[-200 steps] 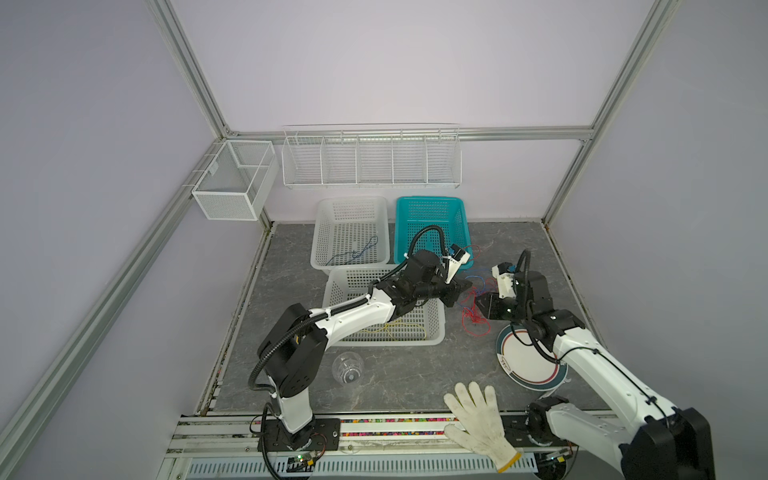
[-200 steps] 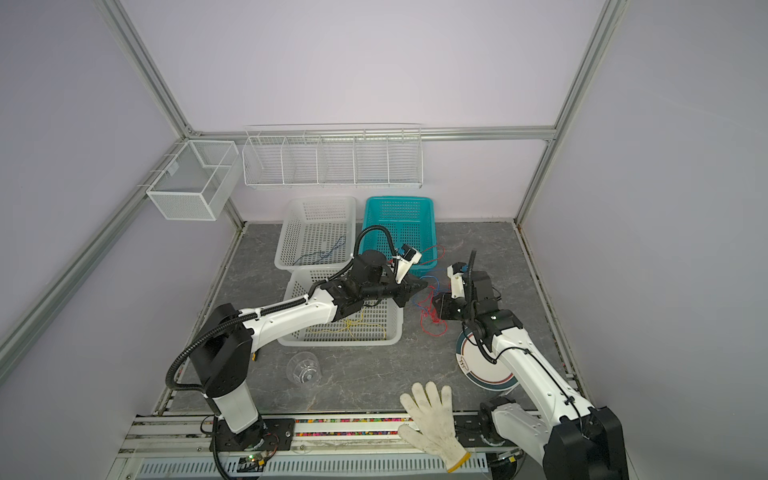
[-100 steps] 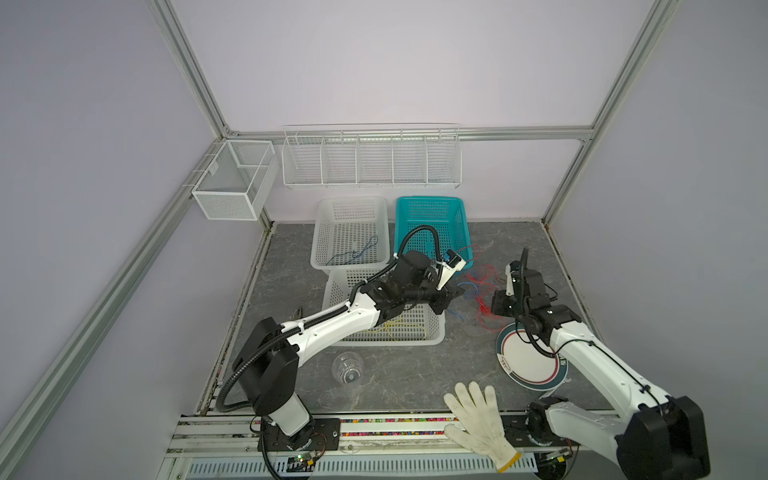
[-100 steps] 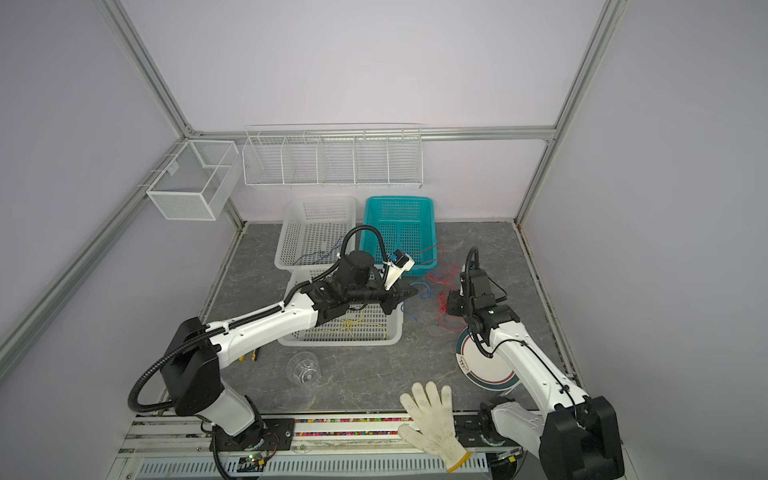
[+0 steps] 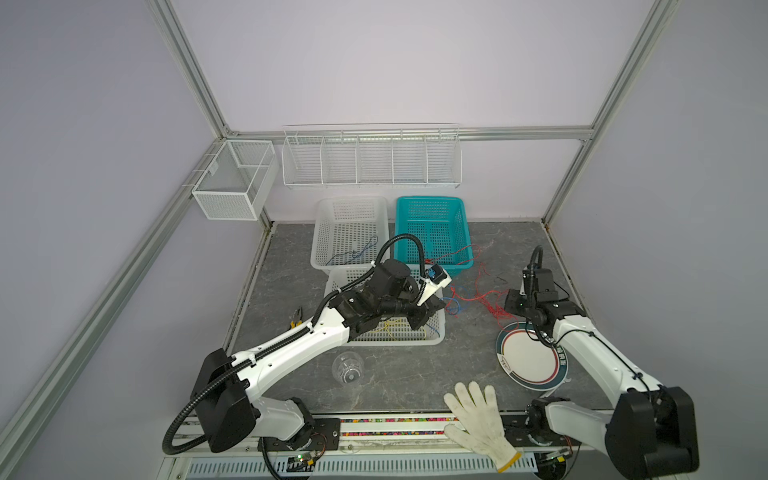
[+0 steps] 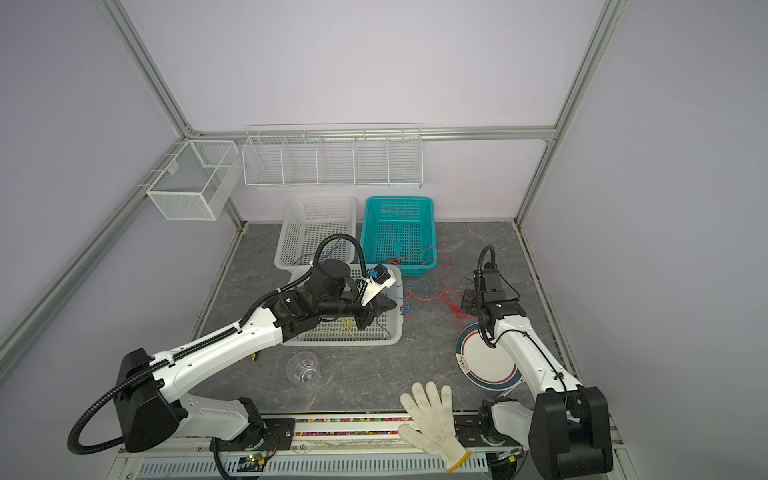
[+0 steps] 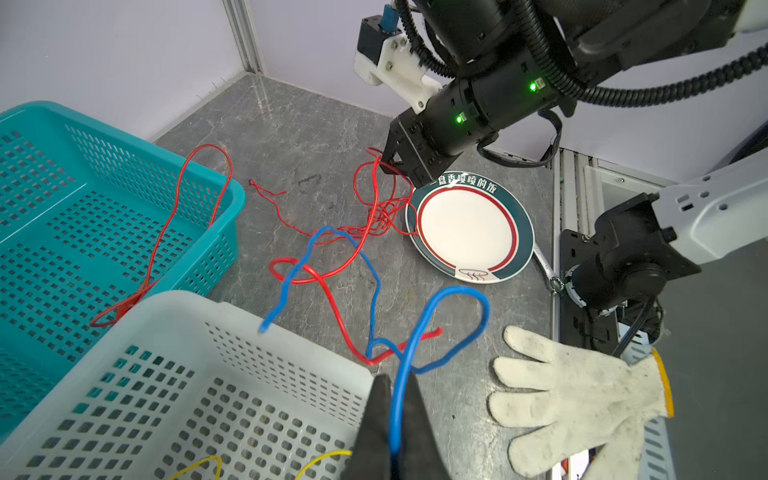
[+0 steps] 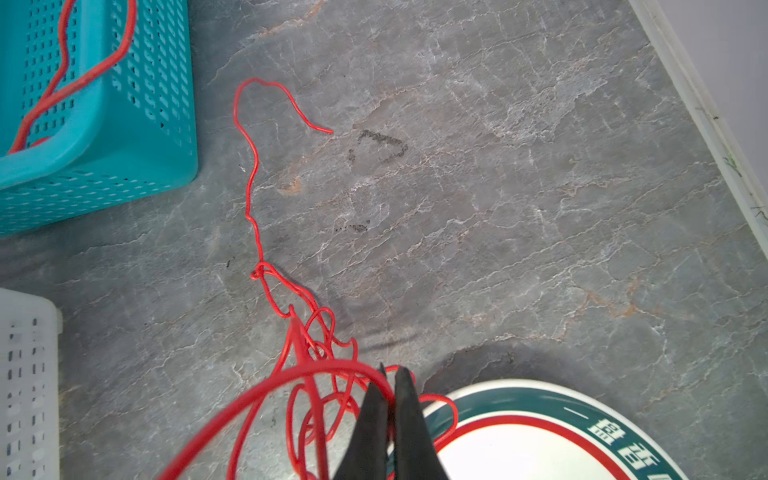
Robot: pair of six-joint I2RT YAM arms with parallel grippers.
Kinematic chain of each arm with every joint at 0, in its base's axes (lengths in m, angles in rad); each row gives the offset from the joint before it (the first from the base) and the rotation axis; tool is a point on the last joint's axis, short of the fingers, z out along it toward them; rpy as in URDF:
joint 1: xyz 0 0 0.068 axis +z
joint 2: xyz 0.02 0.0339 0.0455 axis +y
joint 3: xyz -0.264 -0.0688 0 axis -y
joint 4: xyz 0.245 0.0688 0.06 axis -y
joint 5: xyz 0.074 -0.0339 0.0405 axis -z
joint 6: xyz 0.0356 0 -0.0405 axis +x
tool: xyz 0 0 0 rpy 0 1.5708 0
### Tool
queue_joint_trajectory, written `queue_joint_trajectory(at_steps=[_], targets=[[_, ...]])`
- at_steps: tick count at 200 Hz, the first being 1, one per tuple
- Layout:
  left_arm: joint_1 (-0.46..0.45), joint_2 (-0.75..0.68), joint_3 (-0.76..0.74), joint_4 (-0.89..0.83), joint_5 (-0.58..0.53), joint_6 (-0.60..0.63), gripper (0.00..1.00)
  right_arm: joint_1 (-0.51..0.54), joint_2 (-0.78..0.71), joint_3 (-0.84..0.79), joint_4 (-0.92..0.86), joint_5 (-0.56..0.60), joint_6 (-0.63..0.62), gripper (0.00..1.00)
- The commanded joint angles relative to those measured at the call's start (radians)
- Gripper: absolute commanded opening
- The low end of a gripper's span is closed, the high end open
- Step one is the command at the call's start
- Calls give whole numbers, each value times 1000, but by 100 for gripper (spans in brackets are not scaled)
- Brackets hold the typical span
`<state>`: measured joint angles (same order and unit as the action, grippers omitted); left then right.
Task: Untangle the cables
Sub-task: 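Carry the blue wire into the farther white basket with the left gripper and release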
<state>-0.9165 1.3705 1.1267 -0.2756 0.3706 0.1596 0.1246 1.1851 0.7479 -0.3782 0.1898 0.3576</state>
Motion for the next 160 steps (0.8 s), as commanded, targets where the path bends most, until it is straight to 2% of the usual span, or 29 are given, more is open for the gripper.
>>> queue_joint_trajectory(at_steps=[1, 27, 52, 67, 92, 114, 134, 160], targets=[[4, 9, 3, -25, 11, 27, 0, -2, -35, 16, 48, -102, -23, 7], [4, 56, 25, -23, 9, 19, 0, -2, -80, 41, 27, -105, -32, 7], [4, 105, 42, -2, -12, 8, 0, 3, -146, 52, 86, -310, -68, 7], [3, 129, 52, 2, -18, 12, 0, 3, -197, 51, 111, -351, -63, 7], [5, 152, 58, -7, -58, 12, 0, -7, -275, 72, 45, -149, -28, 7], [12, 138, 49, -17, -107, -11, 0, -28, -270, 99, -37, 45, -13, 7], [33, 97, 26, -9, -159, -34, 0, -52, -239, 98, -66, 104, -1, 7], [109, 9, -42, 59, -158, -93, 0, -77, -183, 67, -55, 125, 19, 7]])
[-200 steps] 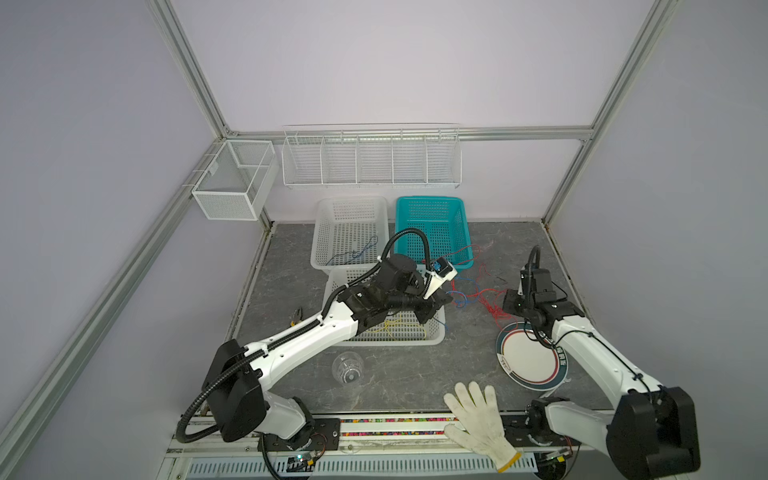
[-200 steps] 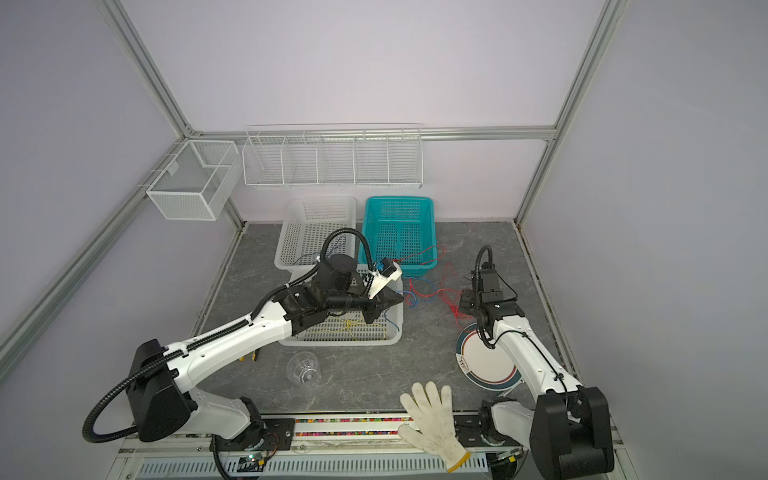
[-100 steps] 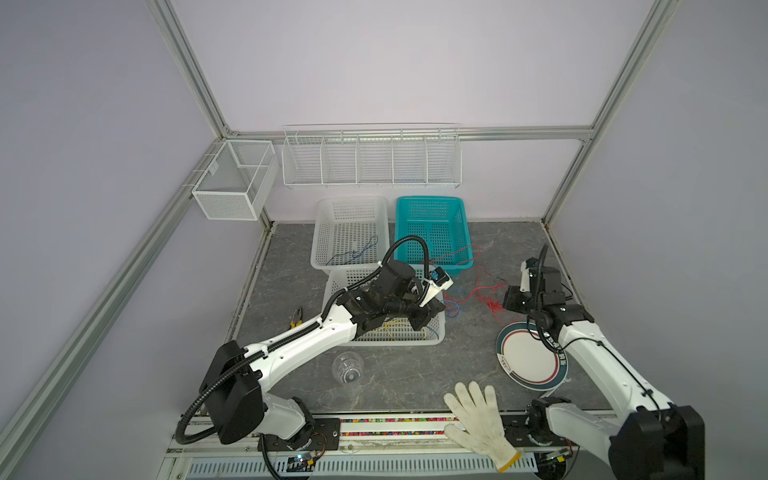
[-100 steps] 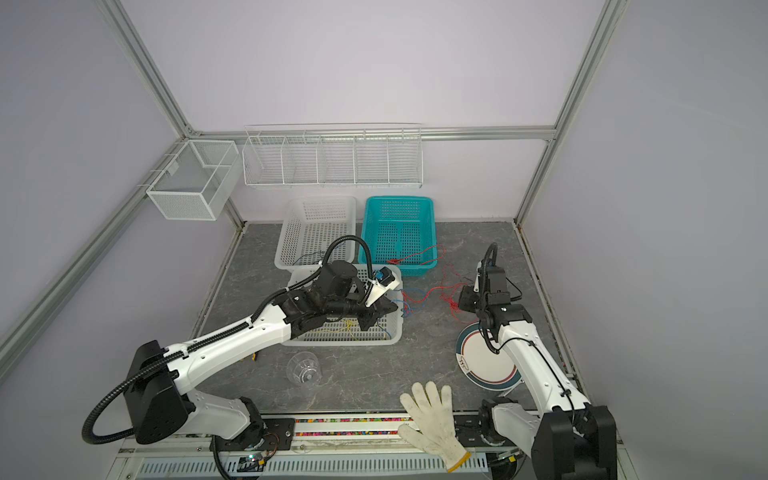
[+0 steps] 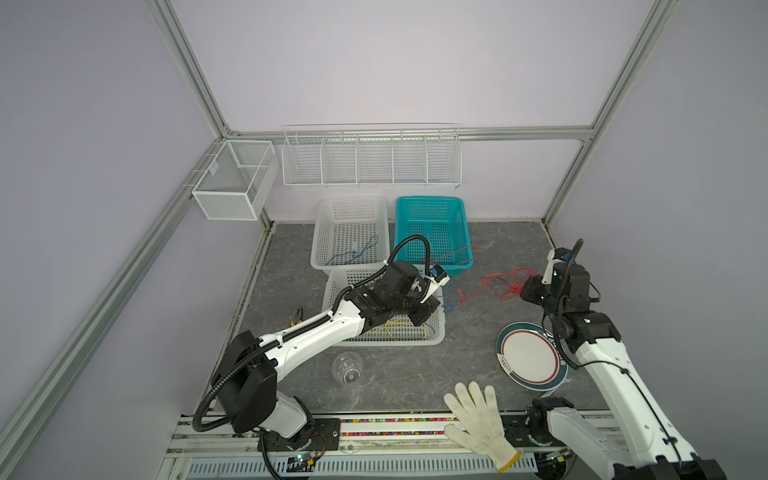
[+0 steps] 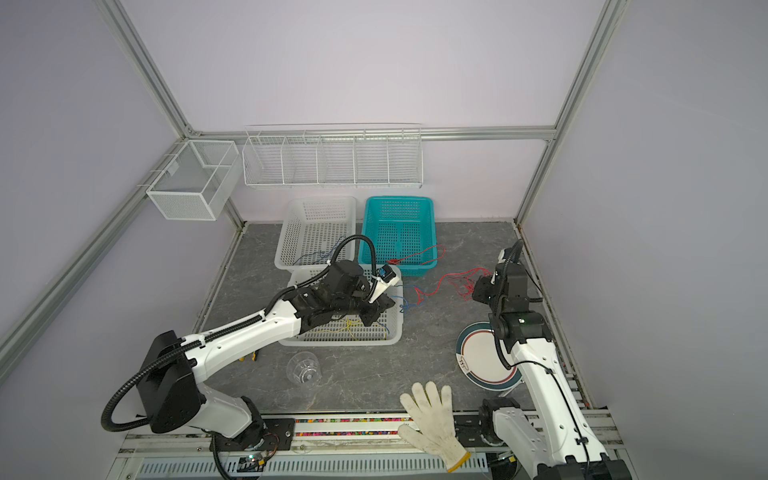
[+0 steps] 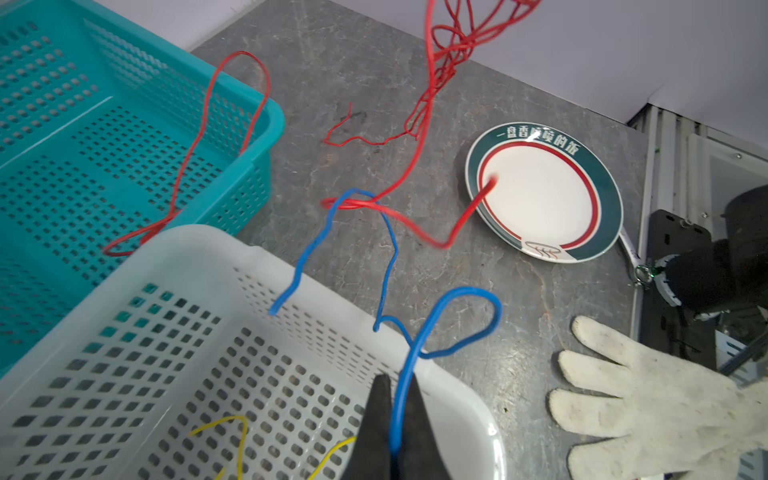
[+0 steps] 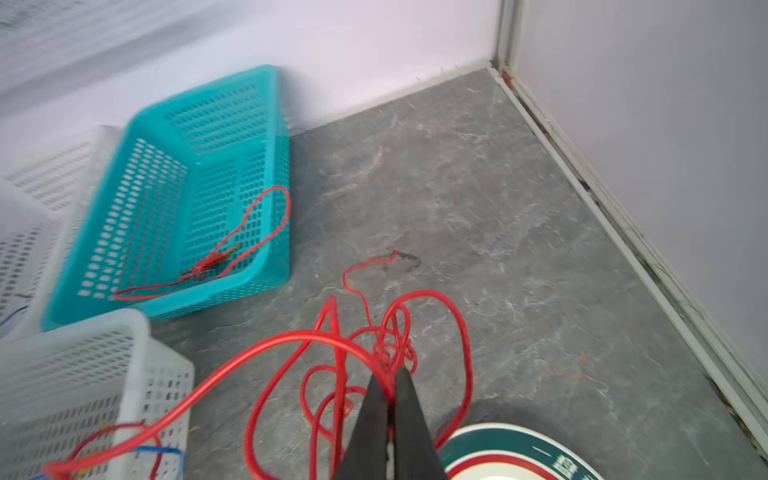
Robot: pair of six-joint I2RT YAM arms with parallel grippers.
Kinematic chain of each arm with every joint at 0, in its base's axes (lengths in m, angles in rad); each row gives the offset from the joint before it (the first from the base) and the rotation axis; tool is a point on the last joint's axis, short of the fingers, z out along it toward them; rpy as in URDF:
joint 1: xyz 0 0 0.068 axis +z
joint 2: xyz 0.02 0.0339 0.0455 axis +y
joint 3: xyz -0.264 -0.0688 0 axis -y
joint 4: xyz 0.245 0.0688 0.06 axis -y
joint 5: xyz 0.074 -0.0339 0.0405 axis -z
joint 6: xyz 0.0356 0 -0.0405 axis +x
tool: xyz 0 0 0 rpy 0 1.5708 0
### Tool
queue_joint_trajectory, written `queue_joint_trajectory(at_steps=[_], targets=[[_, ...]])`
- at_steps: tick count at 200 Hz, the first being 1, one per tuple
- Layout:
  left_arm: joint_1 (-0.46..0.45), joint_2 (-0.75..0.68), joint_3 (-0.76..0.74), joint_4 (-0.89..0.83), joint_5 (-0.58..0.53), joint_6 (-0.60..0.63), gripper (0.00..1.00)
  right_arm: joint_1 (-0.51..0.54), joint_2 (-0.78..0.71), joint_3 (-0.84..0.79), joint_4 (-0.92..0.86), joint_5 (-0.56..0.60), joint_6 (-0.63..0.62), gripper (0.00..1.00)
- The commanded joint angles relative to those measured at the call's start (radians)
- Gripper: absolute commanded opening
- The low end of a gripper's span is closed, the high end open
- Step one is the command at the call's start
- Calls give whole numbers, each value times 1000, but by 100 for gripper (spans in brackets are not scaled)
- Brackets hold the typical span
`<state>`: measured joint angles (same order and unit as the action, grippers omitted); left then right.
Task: Untangle the cables
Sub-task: 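Carry the blue wire into the farther white basket with the left gripper and release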
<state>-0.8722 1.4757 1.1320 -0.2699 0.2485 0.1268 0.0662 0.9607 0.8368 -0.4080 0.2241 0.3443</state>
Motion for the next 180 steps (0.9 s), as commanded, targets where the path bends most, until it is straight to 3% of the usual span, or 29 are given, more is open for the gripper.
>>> queue_joint_trajectory(at_steps=[1, 50, 92, 136, 180], targets=[[67, -101, -51, 56, -36, -64, 0, -19, 44, -22, -24, 91, 33, 7], [178, -231, -140, 117, -149, -128, 0, -28, 123, -38, -20, 123, 47, 7], [248, -206, -118, 128, -342, -165, 0, -27, 110, -38, 14, 13, 33, 7], [409, -3, 27, 134, -525, -248, 0, -20, 55, -42, 41, -152, 2, 7], [459, 225, 187, 127, -552, -283, 0, 4, 20, -7, 3, -249, -44, 7]])
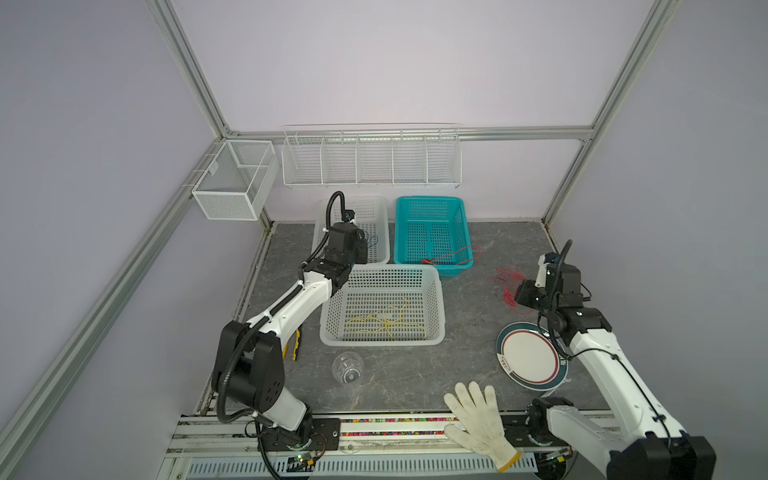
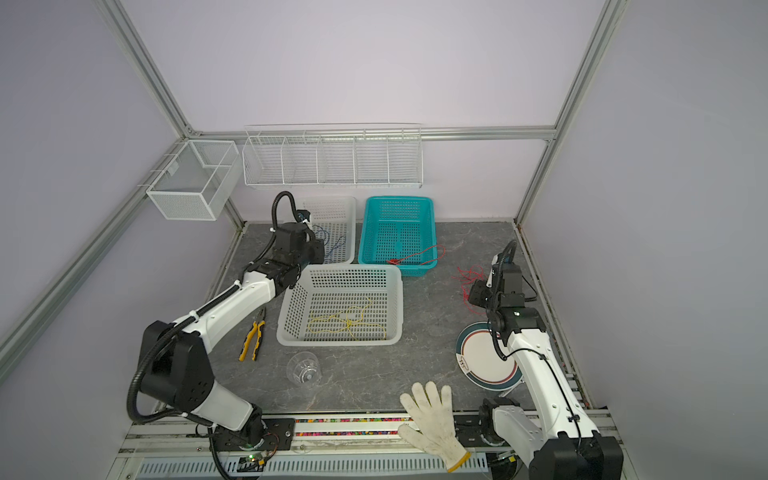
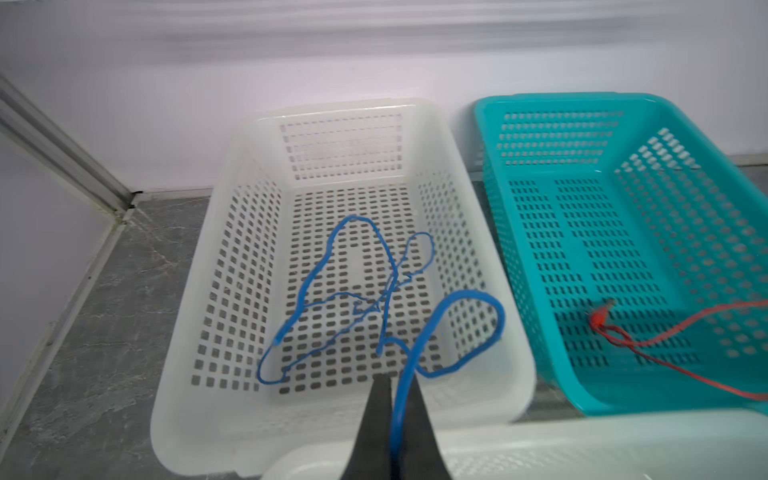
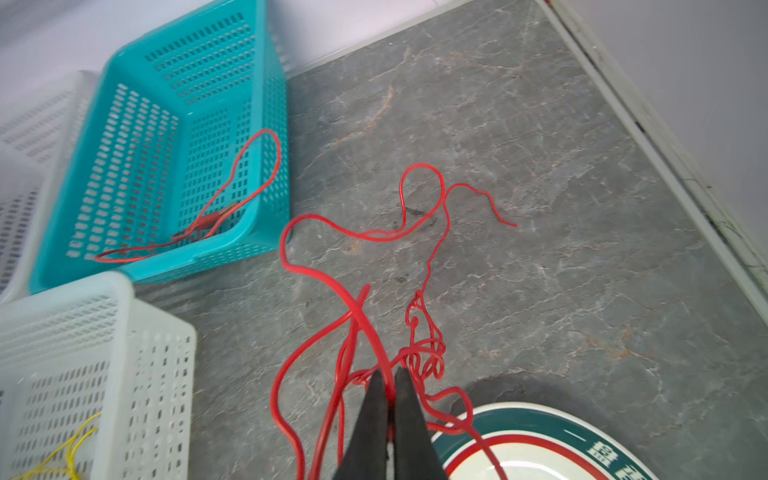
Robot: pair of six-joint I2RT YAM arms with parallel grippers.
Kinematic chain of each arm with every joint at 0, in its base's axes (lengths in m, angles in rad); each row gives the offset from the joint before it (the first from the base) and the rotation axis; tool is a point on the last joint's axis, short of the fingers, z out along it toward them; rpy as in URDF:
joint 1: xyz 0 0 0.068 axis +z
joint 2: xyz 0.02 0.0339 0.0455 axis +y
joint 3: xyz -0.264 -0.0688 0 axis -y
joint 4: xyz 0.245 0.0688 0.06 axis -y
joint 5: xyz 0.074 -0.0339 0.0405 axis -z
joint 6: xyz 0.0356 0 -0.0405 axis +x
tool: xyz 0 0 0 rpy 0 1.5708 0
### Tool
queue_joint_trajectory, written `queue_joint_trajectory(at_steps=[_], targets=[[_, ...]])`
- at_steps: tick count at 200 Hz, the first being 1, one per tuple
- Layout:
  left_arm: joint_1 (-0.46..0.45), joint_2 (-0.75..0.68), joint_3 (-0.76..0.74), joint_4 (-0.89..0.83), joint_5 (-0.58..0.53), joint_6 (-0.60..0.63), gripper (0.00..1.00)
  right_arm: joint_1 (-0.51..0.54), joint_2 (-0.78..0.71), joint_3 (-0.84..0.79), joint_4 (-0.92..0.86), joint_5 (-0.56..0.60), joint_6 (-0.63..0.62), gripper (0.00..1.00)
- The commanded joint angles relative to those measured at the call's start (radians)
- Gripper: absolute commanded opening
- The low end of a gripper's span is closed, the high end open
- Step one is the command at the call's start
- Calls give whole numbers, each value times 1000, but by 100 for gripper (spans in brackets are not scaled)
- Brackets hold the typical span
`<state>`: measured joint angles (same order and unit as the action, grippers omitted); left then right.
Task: Untangle the cables
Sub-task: 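Carry the blue wire into the farther white basket with the left gripper and release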
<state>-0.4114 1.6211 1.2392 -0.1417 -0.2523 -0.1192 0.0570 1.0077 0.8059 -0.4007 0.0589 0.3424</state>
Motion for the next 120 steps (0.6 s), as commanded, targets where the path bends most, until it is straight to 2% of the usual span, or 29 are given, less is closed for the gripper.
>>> queue_joint_trajectory(at_steps=[1, 47, 77, 106, 120], targets=[[-1, 84, 83, -2, -52, -37, 0, 14, -26, 25, -5, -83, -44, 7], [7, 251, 223, -69, -104, -76, 0, 35, -57, 52, -29, -183, -77, 7], [8, 297, 264, -91, -95, -79, 21, 45, -67, 60, -34, -213, -86, 7], [8, 285, 266, -89, -69, -77, 54, 50, -68, 67, -48, -234, -102, 7], [7, 264, 257, -86, -23, -58, 62, 52, -65, 67, -55, -237, -111, 7]])
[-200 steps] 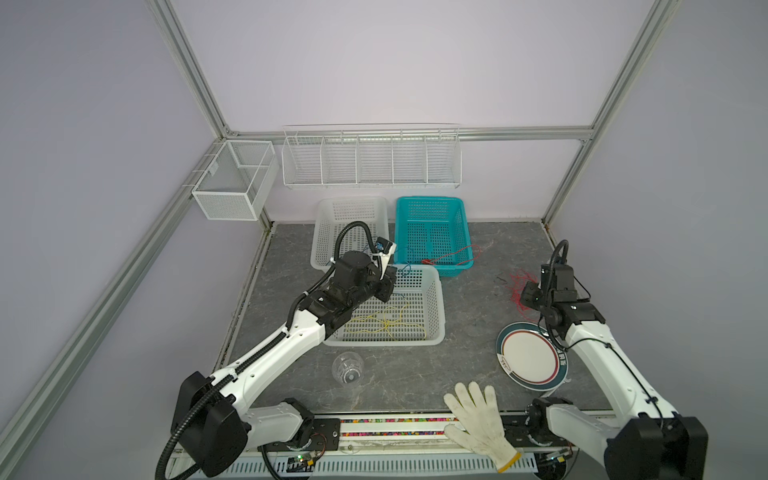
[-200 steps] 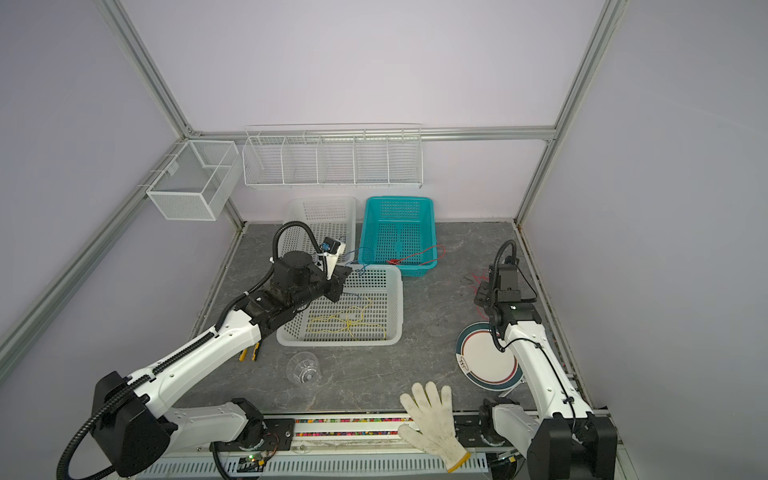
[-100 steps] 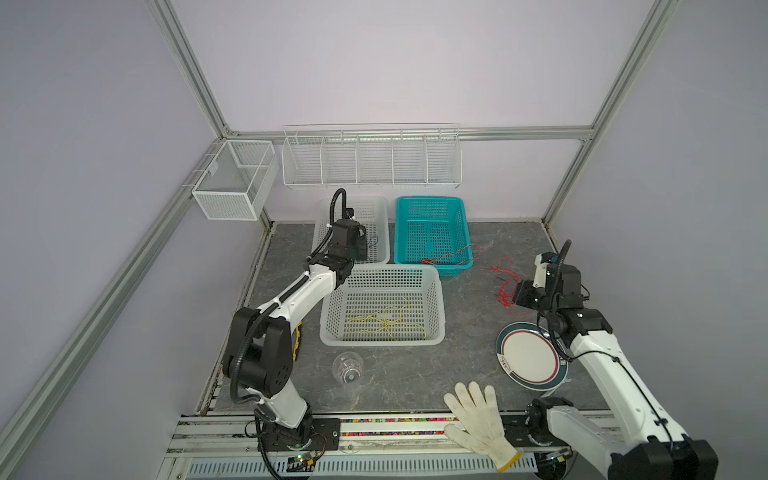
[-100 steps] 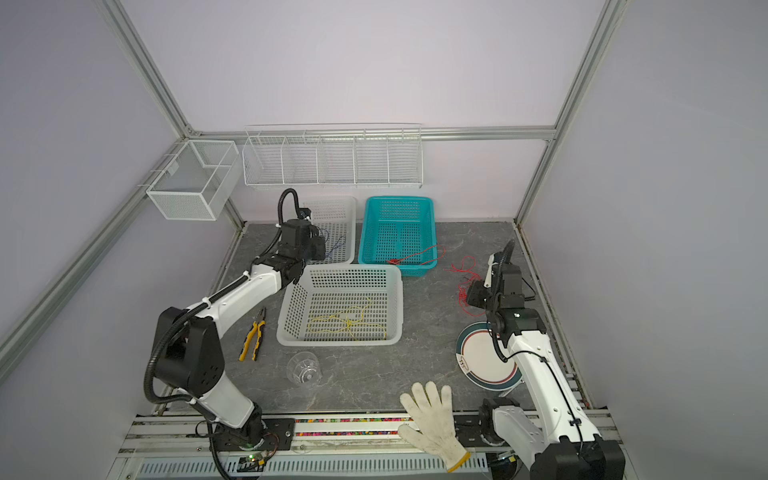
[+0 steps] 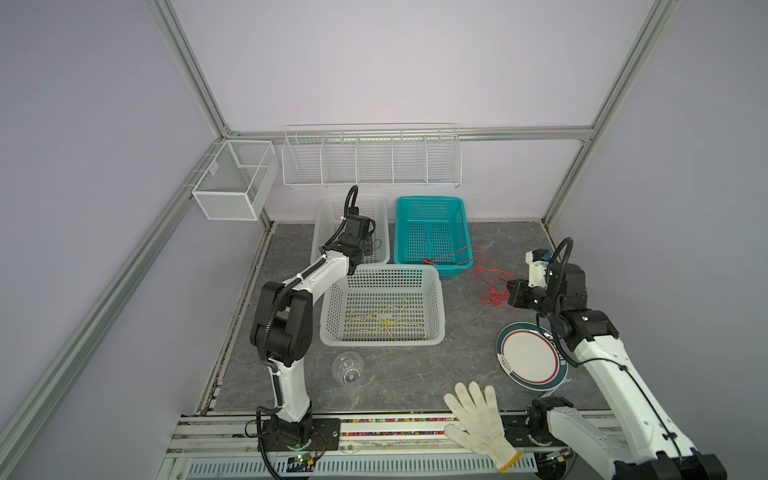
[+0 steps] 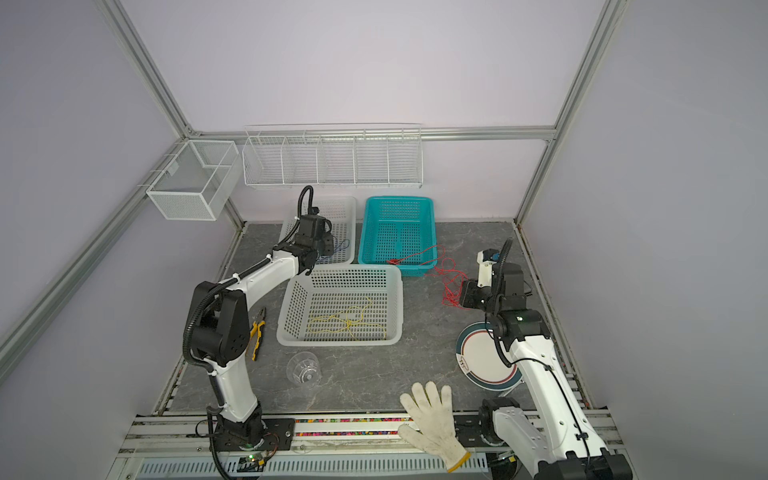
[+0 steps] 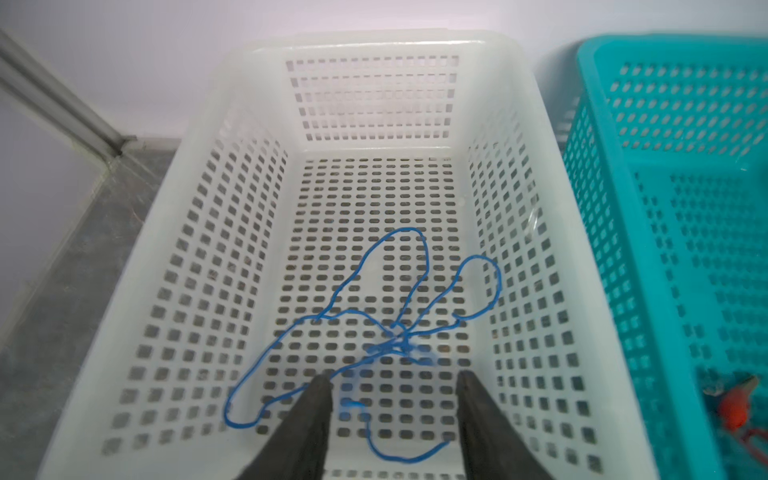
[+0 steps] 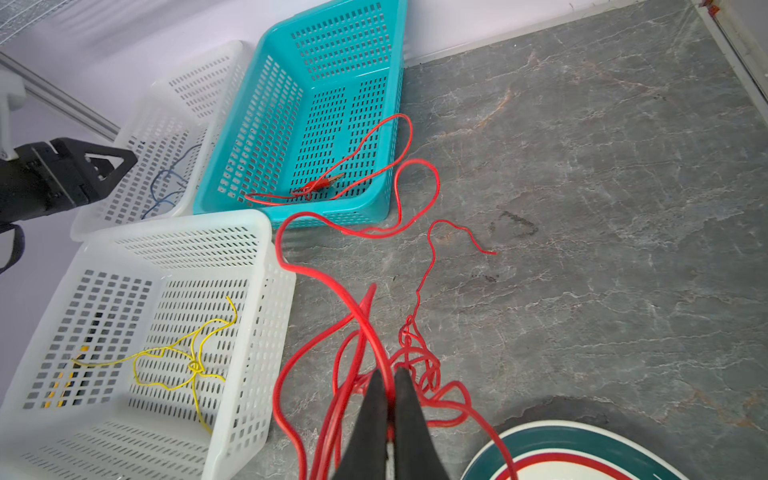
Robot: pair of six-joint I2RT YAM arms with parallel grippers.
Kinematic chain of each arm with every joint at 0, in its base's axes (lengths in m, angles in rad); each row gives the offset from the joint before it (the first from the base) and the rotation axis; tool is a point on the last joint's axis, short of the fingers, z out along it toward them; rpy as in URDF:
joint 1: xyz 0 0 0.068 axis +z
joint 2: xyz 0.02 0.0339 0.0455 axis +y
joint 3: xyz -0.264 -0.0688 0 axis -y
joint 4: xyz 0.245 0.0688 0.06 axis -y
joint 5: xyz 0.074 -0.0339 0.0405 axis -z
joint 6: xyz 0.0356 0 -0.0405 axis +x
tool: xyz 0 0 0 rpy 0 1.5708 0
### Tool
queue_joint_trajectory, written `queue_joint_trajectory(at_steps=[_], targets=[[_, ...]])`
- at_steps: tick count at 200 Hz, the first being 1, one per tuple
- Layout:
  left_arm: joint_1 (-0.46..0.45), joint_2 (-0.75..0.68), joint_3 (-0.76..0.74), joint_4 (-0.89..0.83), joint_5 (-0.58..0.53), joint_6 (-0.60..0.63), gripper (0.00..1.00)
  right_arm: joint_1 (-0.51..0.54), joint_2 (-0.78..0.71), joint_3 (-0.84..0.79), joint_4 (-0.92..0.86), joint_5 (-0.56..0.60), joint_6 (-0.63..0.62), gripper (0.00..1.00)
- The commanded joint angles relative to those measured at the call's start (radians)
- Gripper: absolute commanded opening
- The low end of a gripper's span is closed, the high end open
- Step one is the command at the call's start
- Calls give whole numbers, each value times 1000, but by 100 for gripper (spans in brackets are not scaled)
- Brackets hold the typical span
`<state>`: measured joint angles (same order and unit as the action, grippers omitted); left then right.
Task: Untangle the cables
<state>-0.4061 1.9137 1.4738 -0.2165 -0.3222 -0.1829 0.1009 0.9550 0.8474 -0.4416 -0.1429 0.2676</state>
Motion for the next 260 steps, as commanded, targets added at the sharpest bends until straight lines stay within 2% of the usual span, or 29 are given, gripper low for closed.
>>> queue_joint_trajectory(at_steps=[1, 22, 65, 116, 135, 193, 227, 260], targets=[[2, -30, 21, -9, 53, 9, 62, 9, -12, 25, -14, -35, -38, 7], [-8, -78, -12, 13, 133, 37, 67, 13, -1, 25, -16, -36, -45, 7], [-101, -183, -90, 31, 168, 149, 70, 19, 30, 22, -17, -39, -57, 7], [-252, -290, -220, 76, 434, 398, 73, 39, 50, 25, -10, -82, -75, 7], [-304, -289, -228, 87, 470, 459, 77, 50, 60, 25, -9, -109, -81, 8], [-353, -277, -280, 266, 655, 466, 82, 77, 82, 25, -14, -151, -88, 8], [-405, -264, -324, 405, 666, 496, 90, 89, 88, 62, -30, -177, -96, 8], [-416, -218, -275, 420, 687, 479, 90, 97, 80, 72, -42, -195, -102, 8]])
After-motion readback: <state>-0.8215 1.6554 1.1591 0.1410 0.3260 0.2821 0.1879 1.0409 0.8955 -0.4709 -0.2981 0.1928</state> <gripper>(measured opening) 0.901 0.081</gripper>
